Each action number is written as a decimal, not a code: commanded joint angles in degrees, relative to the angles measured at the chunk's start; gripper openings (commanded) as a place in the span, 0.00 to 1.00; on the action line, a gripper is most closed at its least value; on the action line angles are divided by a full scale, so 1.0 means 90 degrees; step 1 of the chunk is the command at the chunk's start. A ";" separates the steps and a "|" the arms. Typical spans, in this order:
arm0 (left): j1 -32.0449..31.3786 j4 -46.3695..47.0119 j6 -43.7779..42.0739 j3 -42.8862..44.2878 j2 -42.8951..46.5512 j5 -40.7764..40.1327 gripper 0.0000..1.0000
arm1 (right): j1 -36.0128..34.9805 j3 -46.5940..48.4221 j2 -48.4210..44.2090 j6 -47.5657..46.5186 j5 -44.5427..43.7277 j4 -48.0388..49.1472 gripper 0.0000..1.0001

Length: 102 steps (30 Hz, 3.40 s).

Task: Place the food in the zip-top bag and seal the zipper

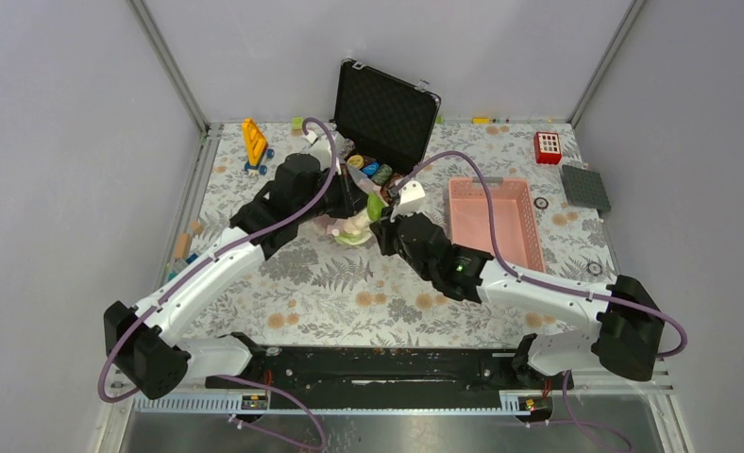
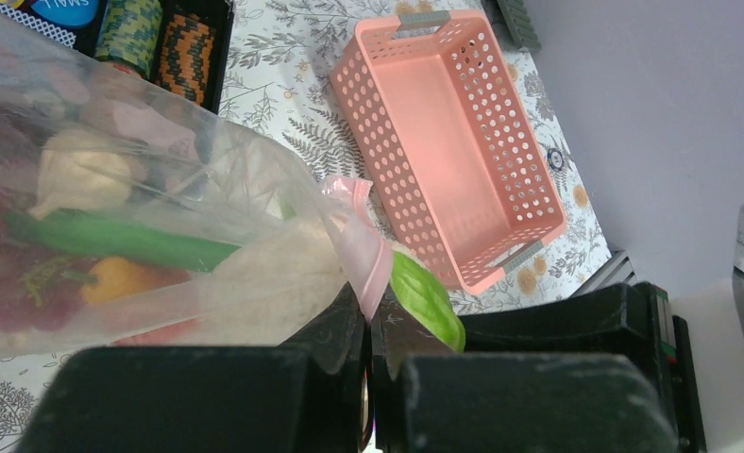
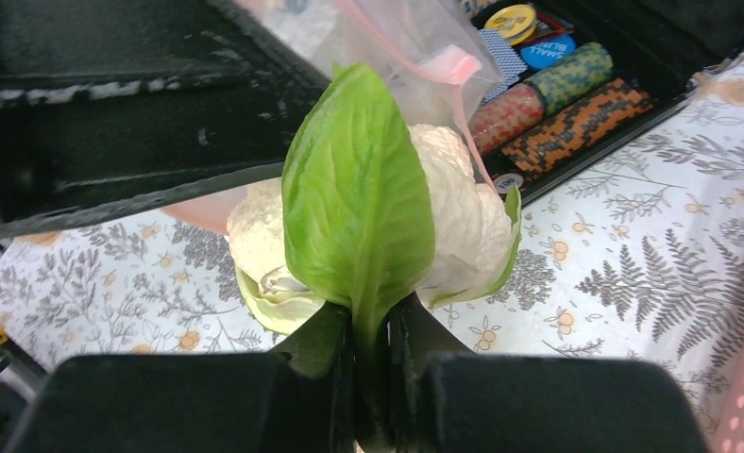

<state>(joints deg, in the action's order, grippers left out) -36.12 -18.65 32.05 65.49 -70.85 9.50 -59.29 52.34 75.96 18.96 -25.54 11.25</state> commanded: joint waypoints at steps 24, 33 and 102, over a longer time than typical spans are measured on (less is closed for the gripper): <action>-0.0363 -0.1348 -0.0058 0.0114 0.0684 -0.0605 0.00 | 0.0262 -0.0283 -0.1166 0.0393 -0.2291 0.0844 0.00; -0.0362 -0.1433 -0.0123 0.0167 0.0575 -0.0821 0.00 | 0.0425 -0.0389 -0.1706 0.0805 -0.2580 0.0235 0.00; -0.0663 -0.2728 0.0098 0.1830 -0.0452 -0.1322 0.00 | 0.0850 -0.1564 -0.4350 0.0902 0.3847 0.0521 0.00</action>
<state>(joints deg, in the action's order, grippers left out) -41.63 -52.10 34.17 82.67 -71.85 -8.56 -51.59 39.16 35.92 25.58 9.93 9.87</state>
